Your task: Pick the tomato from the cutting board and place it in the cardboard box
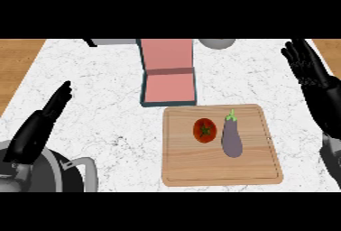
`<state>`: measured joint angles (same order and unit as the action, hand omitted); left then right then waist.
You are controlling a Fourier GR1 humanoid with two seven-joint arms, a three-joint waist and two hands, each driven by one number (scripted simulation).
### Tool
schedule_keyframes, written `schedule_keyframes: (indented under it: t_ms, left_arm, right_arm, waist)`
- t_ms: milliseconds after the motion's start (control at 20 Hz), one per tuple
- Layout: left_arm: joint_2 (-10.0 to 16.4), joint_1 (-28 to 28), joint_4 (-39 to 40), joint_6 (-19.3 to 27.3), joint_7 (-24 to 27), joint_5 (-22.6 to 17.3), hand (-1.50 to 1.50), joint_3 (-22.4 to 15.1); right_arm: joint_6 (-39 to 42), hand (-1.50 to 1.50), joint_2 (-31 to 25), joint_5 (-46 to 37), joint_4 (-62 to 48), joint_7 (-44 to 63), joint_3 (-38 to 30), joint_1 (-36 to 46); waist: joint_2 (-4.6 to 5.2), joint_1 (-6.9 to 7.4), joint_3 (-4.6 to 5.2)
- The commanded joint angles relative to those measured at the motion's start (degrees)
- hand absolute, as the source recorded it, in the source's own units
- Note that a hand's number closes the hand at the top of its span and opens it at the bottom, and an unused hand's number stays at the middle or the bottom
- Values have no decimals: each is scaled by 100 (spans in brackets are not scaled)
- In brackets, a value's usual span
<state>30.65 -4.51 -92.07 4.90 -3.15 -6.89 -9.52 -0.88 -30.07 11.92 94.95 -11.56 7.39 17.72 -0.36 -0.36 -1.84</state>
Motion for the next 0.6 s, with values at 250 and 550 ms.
schedule_keyframes:
  t_ms: [250,550]
  left_arm:
    - [-449,246,229,936,-232,538,0,108]
    - [-662,416,245,955,-242,401,0,57]
  right_arm:
    - [-2407,-150,2069,-1072,-61,-780,305,213]
    - [-4522,-150,2937,-1892,-714,-692,38,-725]
  waist:
    - [42,203,181]
    - [66,90,175]
